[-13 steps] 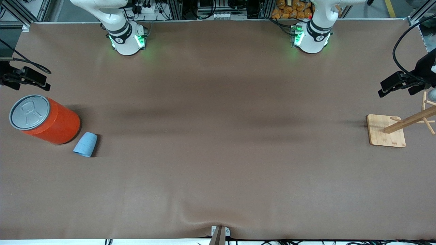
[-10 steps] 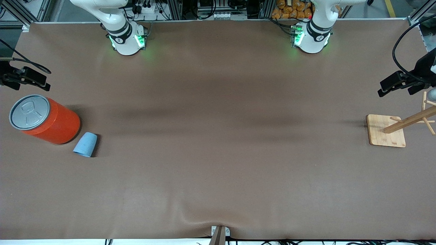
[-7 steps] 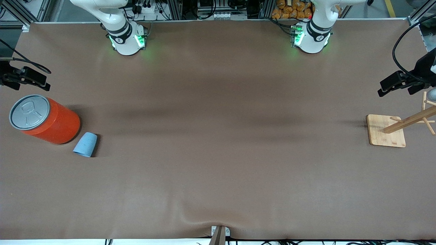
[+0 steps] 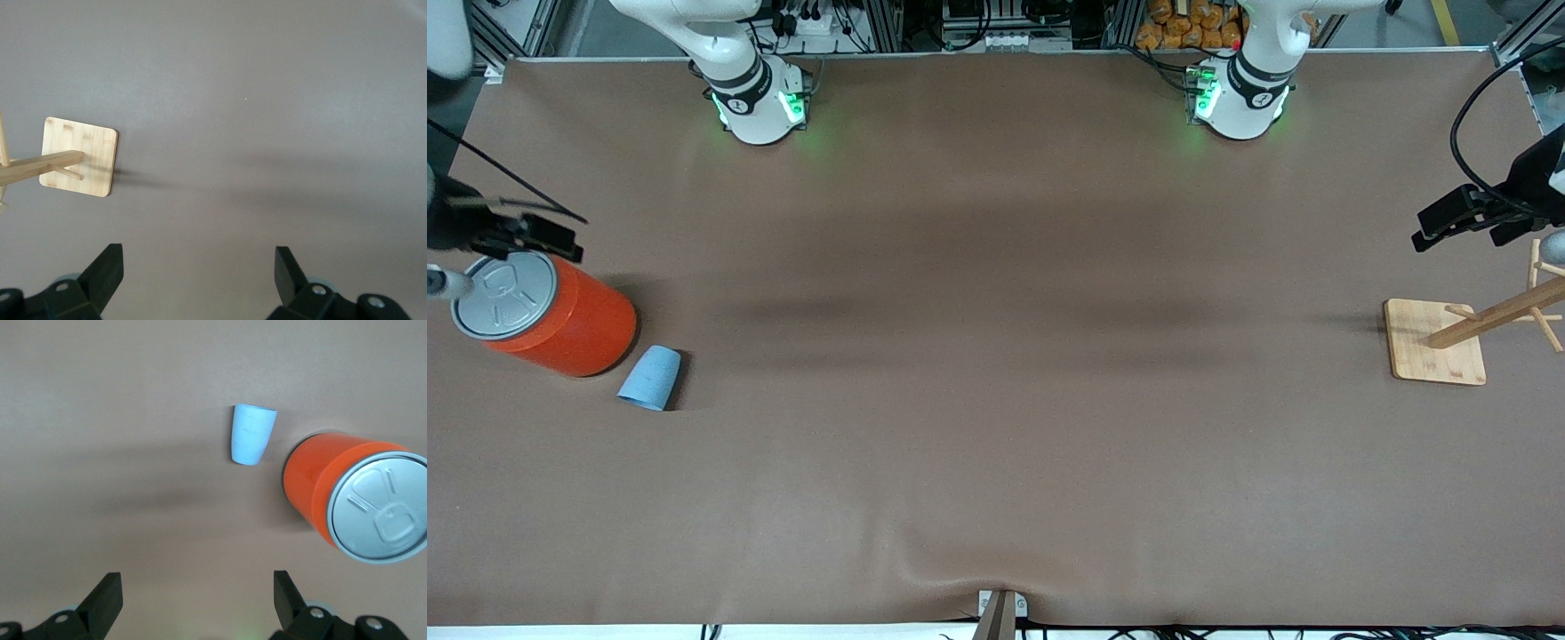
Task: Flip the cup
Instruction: 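Reach the right gripper to the blue cup and grasp it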
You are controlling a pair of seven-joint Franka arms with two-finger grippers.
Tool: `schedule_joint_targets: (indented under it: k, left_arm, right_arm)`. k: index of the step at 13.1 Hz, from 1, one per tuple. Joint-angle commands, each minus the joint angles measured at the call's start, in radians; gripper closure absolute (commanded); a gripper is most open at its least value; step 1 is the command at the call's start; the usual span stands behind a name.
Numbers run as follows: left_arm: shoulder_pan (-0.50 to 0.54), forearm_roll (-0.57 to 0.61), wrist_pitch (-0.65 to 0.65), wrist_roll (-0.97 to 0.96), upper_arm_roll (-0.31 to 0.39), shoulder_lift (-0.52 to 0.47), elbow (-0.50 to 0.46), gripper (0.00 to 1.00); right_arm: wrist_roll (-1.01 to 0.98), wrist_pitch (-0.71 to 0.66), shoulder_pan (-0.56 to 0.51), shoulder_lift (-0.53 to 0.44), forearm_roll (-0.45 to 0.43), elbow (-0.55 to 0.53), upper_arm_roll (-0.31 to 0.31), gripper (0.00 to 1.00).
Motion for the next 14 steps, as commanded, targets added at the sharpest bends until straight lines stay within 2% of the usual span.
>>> schedule_joint_targets:
  k: [1,3,7,9,14]
  left_arm:
    - [0.006,0.004,-0.022,-0.006,-0.006,0.0,0.013,0.0]
    - [0.007,0.004,-0.033,-0.004,-0.006,0.0,0.015,0.0]
    - [0.006,0.004,-0.036,-0.003,-0.006,-0.002,0.017,0.0]
    - [-0.001,0.004,-0.036,-0.003,-0.006,0.0,0.017,0.0]
    - [0.001,0.004,-0.036,-0.001,-0.006,0.001,0.017,0.0]
  right_arm:
    - [-0.008,0.098,-0.036,0.065,-0.018,-0.088,0.008,0.0]
    - [-0.007,0.166,-0.05,0.119,-0.018,-0.122,0.008,0.0]
    - [-0.016,0.265,-0.095,0.269,-0.013,-0.122,0.008,0.0]
    - [-0.115,0.354,-0.131,0.338,-0.015,-0.122,0.008,0.0]
    - [-0.126,0.459,-0.118,0.413,-0.01,-0.124,0.008,0.0]
